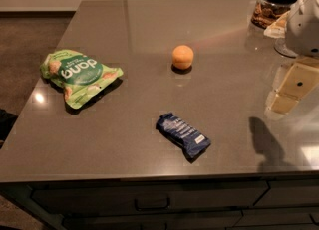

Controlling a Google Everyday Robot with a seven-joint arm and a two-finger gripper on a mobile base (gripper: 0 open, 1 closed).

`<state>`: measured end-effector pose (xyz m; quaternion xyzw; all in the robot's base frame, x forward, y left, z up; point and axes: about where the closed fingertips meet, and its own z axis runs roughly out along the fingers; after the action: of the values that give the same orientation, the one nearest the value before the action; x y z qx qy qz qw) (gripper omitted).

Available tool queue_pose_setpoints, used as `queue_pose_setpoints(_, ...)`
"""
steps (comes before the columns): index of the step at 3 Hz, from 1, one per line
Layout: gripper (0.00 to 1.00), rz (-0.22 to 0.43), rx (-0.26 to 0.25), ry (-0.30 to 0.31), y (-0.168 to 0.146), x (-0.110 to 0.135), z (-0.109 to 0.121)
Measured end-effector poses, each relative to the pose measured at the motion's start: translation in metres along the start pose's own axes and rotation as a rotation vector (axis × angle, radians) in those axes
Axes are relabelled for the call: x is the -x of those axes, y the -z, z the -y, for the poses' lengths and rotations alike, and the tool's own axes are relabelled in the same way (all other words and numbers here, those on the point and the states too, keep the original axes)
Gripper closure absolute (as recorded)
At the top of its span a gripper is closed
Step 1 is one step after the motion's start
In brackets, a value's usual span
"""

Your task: Pick green rice chip bag

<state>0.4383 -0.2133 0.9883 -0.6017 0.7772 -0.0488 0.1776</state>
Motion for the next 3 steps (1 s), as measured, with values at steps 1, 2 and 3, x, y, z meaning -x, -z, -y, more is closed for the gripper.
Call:
queue_pose_setpoints(1, 0.00, 0.014, 0.004, -0.001, -0.002, 0.005, 0.001)
queue_pose_setpoints(2, 0.00, 0.081, 0.030, -0.009, -0.016, 0.032, 0.003)
queue_pose_setpoints(3, 0.00, 0.180, 0.051, -0.047, -0.039, 0.079, 0.008)
